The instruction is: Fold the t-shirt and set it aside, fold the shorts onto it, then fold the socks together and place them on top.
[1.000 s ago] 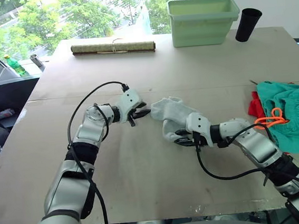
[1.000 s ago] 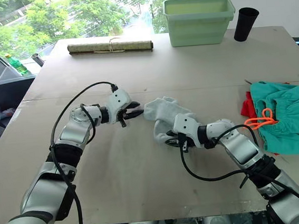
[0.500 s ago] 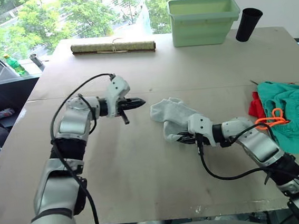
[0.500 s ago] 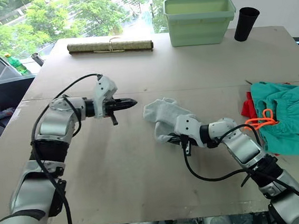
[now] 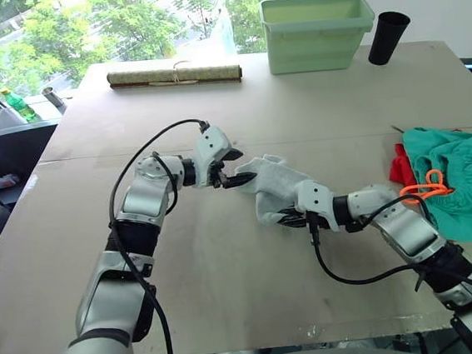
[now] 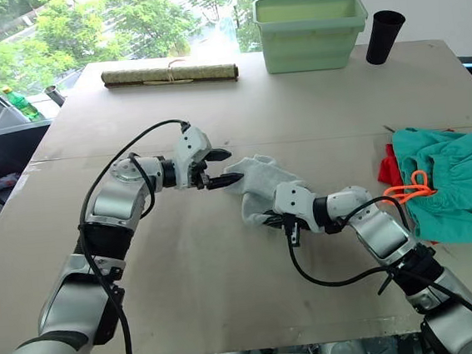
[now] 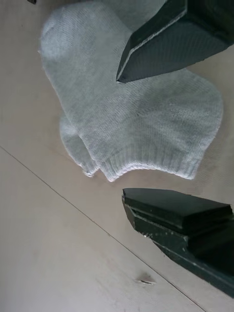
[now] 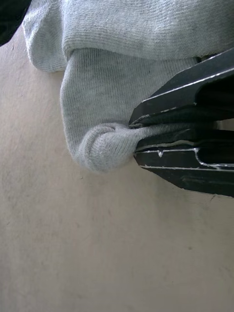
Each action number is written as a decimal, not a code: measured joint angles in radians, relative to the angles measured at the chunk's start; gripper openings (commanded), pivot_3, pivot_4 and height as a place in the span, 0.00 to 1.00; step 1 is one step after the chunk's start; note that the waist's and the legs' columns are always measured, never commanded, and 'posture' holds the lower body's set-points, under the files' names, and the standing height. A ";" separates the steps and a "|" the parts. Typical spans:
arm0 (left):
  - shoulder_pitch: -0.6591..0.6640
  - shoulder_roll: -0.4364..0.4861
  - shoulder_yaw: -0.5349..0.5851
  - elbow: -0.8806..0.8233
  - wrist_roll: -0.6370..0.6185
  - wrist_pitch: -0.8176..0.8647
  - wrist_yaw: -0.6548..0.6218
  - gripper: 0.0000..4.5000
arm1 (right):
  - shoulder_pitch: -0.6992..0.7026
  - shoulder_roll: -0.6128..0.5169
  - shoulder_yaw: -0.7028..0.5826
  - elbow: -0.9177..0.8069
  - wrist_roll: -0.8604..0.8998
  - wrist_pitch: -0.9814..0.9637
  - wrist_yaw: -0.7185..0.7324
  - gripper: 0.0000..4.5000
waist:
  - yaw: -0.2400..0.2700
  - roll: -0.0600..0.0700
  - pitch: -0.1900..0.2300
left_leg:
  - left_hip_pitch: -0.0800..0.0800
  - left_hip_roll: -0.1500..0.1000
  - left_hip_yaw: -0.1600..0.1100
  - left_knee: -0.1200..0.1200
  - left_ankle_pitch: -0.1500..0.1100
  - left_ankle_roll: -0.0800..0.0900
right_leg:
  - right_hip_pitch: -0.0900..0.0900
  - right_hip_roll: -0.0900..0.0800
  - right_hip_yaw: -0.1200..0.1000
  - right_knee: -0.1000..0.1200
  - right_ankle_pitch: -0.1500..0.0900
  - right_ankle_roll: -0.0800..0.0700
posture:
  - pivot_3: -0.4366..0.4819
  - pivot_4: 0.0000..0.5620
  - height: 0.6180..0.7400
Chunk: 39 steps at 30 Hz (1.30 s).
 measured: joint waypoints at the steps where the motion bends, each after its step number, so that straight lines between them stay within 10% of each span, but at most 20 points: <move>1: 0.000 0.000 0.000 0.009 0.008 -0.006 0.006 0.82 | 0.000 0.000 0.000 -0.001 0.000 0.001 0.000 0.00 | 0.000 0.000 0.000 | 0.000 0.000 0.000 0.000 0.000 0.000 | 0.000 0.000 0.000 0.000 0.000 0.000 | 0.48 0.27 0.97; 4: 0.000 0.000 0.000 0.047 0.016 -0.006 0.020 0.82 | 0.000 0.000 -0.001 -0.006 -0.001 0.010 0.000 0.00 | 0.000 0.000 0.000 | 0.000 0.000 0.000 0.000 0.000 0.000 | 0.000 0.000 0.000 0.000 0.000 0.000 | 0.48 0.27 0.97; 13: 0.049 -0.001 -0.031 0.030 0.086 -0.019 0.058 0.01 | 0.025 -0.046 -0.018 -0.045 0.009 0.018 0.026 0.00 | 0.000 0.000 -0.001 | 0.001 0.000 0.000 0.000 0.000 0.000 | 0.001 0.000 0.000 0.000 0.000 0.000 | 0.48 0.27 0.97; 39: 0.321 0.094 0.042 -0.529 -0.031 0.422 0.191 0.01 | 0.129 -0.412 -0.501 -0.226 0.393 0.147 0.184 0.00 | -0.004 0.001 0.001 | 0.001 0.001 -0.001 -0.002 0.000 0.000 | 0.001 -0.002 0.000 -0.002 0.000 0.000 | 0.48 0.27 0.97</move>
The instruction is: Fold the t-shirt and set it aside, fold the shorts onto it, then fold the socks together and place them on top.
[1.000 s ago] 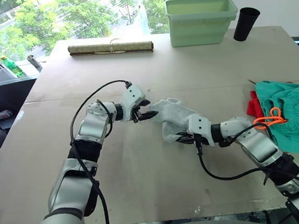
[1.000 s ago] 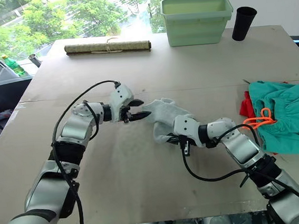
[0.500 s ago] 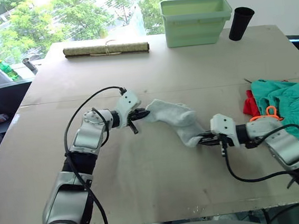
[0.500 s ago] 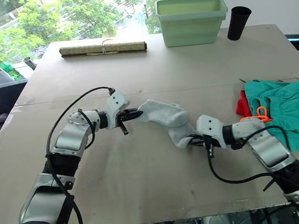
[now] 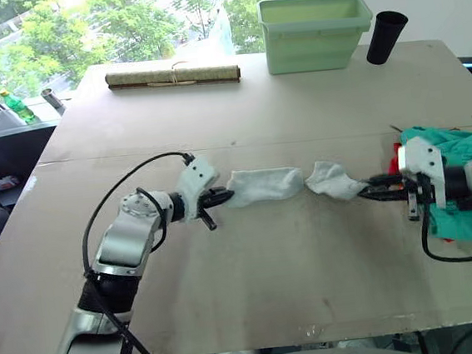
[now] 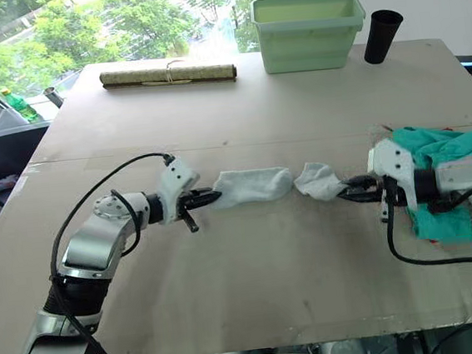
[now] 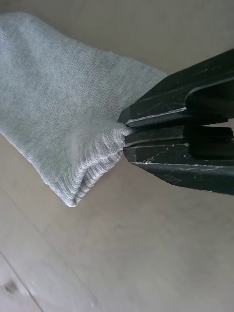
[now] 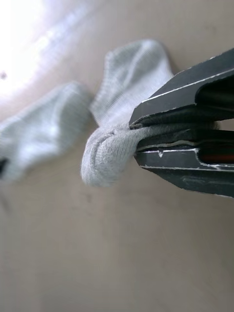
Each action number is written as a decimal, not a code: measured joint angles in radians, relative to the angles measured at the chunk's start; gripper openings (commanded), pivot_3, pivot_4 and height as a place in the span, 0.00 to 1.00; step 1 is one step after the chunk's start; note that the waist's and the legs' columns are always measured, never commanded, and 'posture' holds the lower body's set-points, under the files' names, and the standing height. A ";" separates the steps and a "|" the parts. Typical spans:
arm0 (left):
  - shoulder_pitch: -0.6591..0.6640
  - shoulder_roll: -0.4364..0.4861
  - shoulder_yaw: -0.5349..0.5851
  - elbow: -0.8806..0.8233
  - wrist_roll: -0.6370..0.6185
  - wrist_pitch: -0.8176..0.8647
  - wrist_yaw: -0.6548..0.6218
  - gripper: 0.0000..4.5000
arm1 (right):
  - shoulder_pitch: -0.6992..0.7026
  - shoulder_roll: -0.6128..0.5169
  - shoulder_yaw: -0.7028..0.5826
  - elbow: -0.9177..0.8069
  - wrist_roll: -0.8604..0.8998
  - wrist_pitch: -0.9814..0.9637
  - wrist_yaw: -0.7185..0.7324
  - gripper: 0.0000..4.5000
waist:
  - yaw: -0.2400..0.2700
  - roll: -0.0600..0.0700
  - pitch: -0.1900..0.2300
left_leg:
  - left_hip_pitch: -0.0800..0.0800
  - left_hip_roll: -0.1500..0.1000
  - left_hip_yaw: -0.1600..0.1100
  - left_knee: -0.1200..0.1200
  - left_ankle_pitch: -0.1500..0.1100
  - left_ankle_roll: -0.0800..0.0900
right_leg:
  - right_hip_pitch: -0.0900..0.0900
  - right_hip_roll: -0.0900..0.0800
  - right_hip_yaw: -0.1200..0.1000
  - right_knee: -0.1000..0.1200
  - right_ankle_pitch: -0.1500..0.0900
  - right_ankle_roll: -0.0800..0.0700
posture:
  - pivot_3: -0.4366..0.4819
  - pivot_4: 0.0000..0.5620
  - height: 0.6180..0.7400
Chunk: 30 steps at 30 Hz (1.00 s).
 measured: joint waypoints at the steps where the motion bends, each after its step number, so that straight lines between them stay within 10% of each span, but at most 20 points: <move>1: 0.000 0.000 0.000 -0.003 0.000 -0.001 0.007 0.01 | -0.018 0.007 -0.013 -0.017 0.039 0.031 -0.010 0.00 | 0.001 0.000 0.000 | 0.000 0.000 0.000 0.000 0.000 0.000 | 0.000 0.000 0.000 0.000 0.000 0.000 | 0.48 0.27 0.97; 4: -0.012 0.000 0.000 0.025 0.003 -0.035 0.015 0.01 | -0.080 0.062 -0.027 -0.048 0.127 0.112 -0.060 0.00 | 0.001 0.000 0.000 | 0.000 0.000 0.000 0.000 0.000 0.000 | 0.000 0.000 0.000 0.000 0.000 0.000 | 0.48 0.27 0.97; 9: -0.031 0.015 0.002 0.070 0.003 -0.138 -0.003 0.42 | -0.145 0.086 -0.027 -0.090 0.205 0.203 -0.135 0.00 | 0.006 0.000 0.000 | -0.001 -0.001 0.000 -0.001 0.000 0.000 | -0.001 -0.002 -0.001 -0.001 0.000 0.000 | 0.48 0.27 0.97; 30: -0.151 -0.018 0.109 0.228 -0.213 -0.335 -0.261 0.42 | -0.308 0.389 -0.059 -0.116 0.554 0.499 -0.521 0.00 | 0.007 0.000 0.000 | -0.001 -0.002 0.001 -0.001 0.000 0.000 | -0.001 -0.001 -0.002 0.001 0.000 0.000 | 0.48 0.27 0.97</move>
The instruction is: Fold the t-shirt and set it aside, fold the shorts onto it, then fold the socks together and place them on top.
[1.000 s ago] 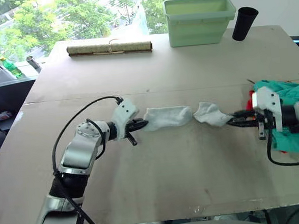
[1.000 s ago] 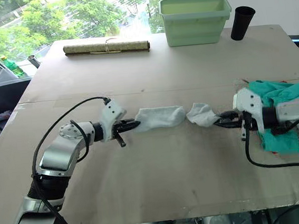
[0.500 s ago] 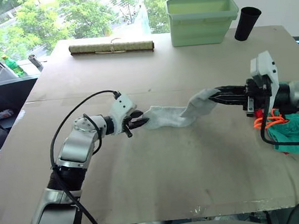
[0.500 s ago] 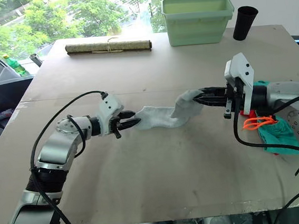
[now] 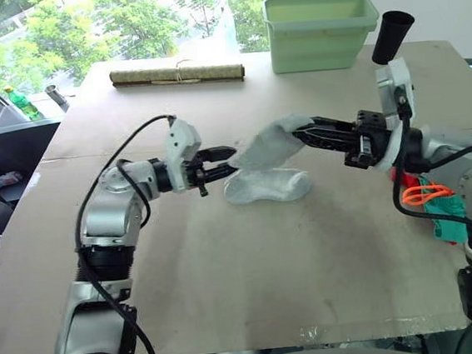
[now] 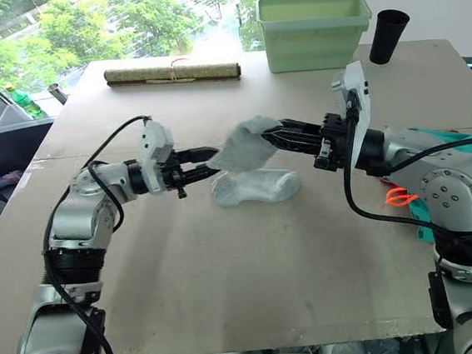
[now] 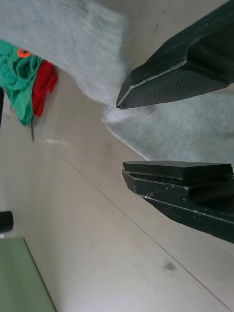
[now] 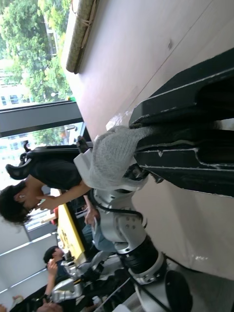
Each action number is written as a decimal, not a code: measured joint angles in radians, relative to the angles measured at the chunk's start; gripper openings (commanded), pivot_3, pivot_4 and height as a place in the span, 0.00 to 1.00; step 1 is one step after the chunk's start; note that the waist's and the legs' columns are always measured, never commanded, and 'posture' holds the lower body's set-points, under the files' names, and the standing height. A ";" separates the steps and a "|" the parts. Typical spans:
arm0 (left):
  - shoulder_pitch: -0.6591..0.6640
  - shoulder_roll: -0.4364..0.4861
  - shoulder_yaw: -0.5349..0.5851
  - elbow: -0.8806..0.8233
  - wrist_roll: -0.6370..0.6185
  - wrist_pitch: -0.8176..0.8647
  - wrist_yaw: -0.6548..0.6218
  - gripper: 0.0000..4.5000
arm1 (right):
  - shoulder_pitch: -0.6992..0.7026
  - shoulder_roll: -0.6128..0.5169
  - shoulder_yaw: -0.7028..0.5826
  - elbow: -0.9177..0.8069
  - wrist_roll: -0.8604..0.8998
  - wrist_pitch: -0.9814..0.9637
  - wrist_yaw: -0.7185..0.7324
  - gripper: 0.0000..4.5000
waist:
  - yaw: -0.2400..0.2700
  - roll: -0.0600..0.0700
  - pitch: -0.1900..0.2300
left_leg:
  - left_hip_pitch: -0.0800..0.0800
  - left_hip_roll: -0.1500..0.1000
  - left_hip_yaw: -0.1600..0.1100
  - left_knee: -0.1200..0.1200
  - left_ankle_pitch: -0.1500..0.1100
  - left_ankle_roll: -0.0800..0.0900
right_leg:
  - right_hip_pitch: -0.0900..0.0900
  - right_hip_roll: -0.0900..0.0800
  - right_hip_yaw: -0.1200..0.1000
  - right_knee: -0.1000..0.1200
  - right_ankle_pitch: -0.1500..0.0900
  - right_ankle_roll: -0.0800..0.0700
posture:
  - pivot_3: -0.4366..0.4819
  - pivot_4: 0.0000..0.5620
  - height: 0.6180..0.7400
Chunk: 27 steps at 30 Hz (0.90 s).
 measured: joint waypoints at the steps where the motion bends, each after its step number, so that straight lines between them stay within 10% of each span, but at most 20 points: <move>1: 0.008 0.000 -0.005 0.000 0.002 -0.001 -0.003 0.42 | -0.001 0.007 0.000 0.000 0.019 0.006 -0.015 0.00 | -0.003 0.000 0.000 | 0.000 0.000 0.000 0.000 0.000 0.000 | 0.000 0.001 0.000 0.000 0.000 0.000 | 0.48 0.27 0.97; 27: 0.059 0.049 -0.030 -0.092 -0.097 0.029 -0.185 0.42 | -0.068 0.009 -0.008 0.050 0.112 0.002 -0.076 0.00 | -0.015 0.000 0.000 | 0.000 0.000 0.000 -0.001 0.000 0.000 | 0.000 0.002 0.000 0.000 0.000 0.000 | 0.48 0.27 0.97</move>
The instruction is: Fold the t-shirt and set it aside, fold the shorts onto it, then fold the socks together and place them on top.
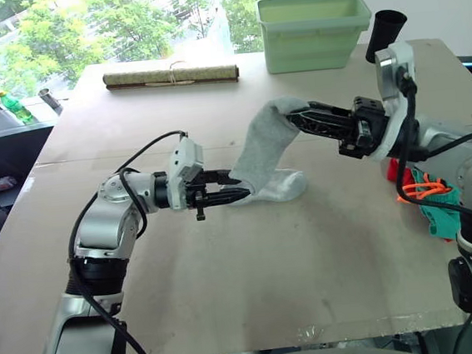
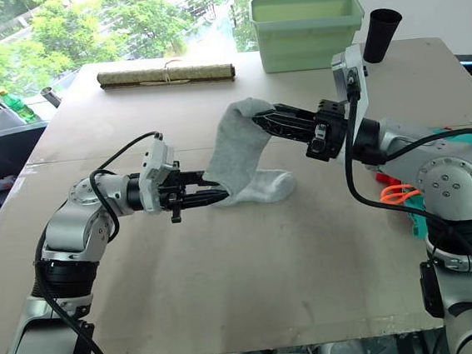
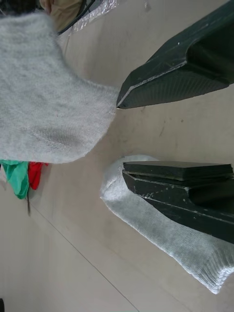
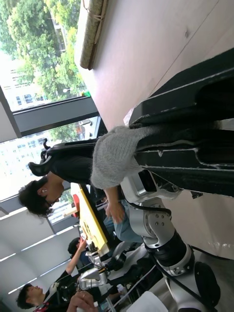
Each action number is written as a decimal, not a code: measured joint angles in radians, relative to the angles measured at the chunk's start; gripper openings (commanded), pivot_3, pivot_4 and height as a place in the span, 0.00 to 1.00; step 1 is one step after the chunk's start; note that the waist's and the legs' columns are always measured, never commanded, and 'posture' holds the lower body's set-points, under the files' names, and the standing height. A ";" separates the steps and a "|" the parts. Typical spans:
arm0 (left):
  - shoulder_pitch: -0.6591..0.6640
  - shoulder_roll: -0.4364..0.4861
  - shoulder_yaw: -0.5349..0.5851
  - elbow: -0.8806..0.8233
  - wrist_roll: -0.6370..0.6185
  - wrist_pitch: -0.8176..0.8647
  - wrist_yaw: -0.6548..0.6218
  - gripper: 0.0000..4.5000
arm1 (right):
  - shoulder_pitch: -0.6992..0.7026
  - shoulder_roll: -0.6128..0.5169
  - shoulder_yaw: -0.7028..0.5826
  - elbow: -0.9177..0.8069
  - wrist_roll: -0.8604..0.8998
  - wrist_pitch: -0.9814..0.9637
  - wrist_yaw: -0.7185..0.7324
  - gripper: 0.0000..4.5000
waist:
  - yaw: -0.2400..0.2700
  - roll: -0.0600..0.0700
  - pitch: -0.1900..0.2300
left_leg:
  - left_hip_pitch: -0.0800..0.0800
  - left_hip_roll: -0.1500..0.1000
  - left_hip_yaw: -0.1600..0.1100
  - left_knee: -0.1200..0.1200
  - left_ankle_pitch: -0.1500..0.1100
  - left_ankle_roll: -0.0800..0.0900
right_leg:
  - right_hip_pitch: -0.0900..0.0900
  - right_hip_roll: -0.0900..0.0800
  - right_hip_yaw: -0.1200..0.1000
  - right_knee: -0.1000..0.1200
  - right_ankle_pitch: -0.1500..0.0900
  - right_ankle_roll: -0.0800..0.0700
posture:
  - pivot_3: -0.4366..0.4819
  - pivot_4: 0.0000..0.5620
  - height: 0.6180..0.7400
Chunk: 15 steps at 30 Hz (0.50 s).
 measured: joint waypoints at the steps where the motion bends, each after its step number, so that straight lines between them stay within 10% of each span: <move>1: 0.000 -0.011 0.000 0.002 0.002 -0.014 0.002 0.42 | -0.006 0.000 0.000 0.000 0.003 0.000 -0.003 0.00 | 0.000 0.000 0.000 | 0.000 0.000 0.000 0.000 0.000 0.000 | 0.000 0.000 0.000 0.000 0.000 0.000 | 0.48 0.27 0.97; 15: -0.005 -0.054 0.000 -0.034 -0.055 -0.012 -0.013 0.42 | -0.008 -0.013 0.003 0.000 0.019 0.000 -0.013 0.00 | 0.000 0.000 0.000 | 0.000 0.000 0.000 0.000 0.000 0.000 | 0.000 0.000 0.000 0.000 0.000 0.000 | 0.48 0.27 0.97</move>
